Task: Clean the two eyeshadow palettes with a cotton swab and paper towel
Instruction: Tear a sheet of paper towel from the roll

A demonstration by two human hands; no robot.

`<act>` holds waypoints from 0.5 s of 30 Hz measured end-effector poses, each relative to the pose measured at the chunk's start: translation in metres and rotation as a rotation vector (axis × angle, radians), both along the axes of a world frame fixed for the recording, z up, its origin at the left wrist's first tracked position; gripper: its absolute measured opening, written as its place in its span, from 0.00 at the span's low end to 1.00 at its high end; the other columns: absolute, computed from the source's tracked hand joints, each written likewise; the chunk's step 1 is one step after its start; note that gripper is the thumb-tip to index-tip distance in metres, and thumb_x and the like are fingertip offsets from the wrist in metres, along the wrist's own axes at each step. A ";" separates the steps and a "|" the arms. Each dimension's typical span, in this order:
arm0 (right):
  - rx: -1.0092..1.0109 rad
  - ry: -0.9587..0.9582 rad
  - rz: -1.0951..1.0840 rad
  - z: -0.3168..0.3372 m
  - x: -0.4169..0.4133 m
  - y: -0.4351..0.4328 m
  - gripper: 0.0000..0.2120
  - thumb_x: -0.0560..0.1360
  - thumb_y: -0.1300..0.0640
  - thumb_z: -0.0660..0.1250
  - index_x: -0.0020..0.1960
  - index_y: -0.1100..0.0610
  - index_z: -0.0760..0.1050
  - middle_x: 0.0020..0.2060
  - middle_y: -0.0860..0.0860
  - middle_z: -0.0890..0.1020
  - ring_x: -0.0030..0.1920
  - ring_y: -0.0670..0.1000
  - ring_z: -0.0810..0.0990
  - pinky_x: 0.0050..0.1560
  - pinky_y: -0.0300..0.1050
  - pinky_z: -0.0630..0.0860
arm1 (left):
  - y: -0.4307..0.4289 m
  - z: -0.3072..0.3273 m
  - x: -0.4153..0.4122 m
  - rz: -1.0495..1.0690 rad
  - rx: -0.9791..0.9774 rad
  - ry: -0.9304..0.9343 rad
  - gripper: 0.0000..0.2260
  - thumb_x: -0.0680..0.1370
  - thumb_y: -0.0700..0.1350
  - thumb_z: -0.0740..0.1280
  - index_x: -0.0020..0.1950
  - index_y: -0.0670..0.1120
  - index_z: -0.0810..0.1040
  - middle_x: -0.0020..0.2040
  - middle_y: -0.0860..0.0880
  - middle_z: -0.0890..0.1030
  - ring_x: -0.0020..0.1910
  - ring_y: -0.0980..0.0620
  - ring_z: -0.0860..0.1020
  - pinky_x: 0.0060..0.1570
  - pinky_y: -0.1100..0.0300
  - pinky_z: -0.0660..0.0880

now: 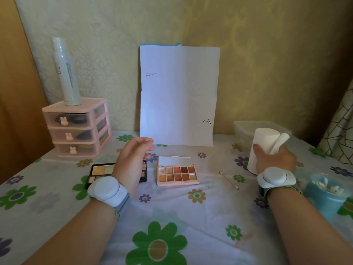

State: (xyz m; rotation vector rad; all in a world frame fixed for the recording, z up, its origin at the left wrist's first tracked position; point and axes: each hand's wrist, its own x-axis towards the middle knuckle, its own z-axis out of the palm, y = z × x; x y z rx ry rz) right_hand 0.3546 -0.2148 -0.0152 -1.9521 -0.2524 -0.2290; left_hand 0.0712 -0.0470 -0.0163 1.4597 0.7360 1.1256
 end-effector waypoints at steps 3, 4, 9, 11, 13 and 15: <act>0.052 -0.043 -0.069 0.003 0.003 0.002 0.24 0.74 0.41 0.67 0.58 0.60 0.77 0.59 0.62 0.77 0.53 0.64 0.79 0.55 0.58 0.77 | -0.002 0.001 0.001 -0.006 0.000 -0.008 0.16 0.72 0.57 0.66 0.54 0.50 0.82 0.43 0.58 0.84 0.45 0.53 0.79 0.49 0.53 0.73; 0.079 -0.064 -0.095 0.005 0.002 0.002 0.24 0.74 0.41 0.66 0.57 0.61 0.77 0.59 0.61 0.77 0.53 0.64 0.79 0.55 0.57 0.77 | -0.002 0.001 0.001 -0.009 0.001 -0.013 0.17 0.72 0.57 0.66 0.54 0.49 0.82 0.42 0.58 0.84 0.44 0.53 0.79 0.48 0.53 0.73; 0.173 -0.336 -0.057 0.023 -0.026 0.002 0.20 0.80 0.48 0.62 0.64 0.63 0.74 0.69 0.54 0.70 0.63 0.58 0.74 0.61 0.45 0.70 | -0.004 0.003 0.001 -0.049 -0.001 -0.017 0.16 0.71 0.55 0.66 0.52 0.48 0.82 0.40 0.57 0.83 0.42 0.52 0.77 0.45 0.55 0.73; 0.204 -0.495 0.079 0.030 -0.046 0.005 0.16 0.81 0.50 0.62 0.62 0.60 0.76 0.66 0.51 0.72 0.61 0.51 0.75 0.59 0.39 0.69 | -0.007 0.003 0.001 -0.085 0.009 -0.012 0.14 0.72 0.54 0.66 0.52 0.49 0.82 0.42 0.56 0.84 0.43 0.51 0.77 0.45 0.55 0.73; 0.236 -0.522 0.289 0.035 -0.069 0.010 0.09 0.81 0.51 0.62 0.48 0.52 0.79 0.49 0.48 0.79 0.46 0.47 0.76 0.47 0.35 0.69 | -0.009 0.002 0.002 -0.132 0.031 -0.012 0.09 0.76 0.50 0.68 0.53 0.48 0.82 0.45 0.53 0.86 0.44 0.50 0.77 0.44 0.55 0.73; 0.289 -0.344 0.539 0.035 -0.094 0.017 0.16 0.81 0.50 0.63 0.35 0.53 0.72 0.31 0.45 0.73 0.33 0.45 0.69 0.35 0.40 0.66 | -0.010 0.000 0.004 -0.197 0.054 0.005 0.09 0.79 0.47 0.68 0.57 0.48 0.82 0.50 0.51 0.87 0.45 0.49 0.78 0.44 0.55 0.74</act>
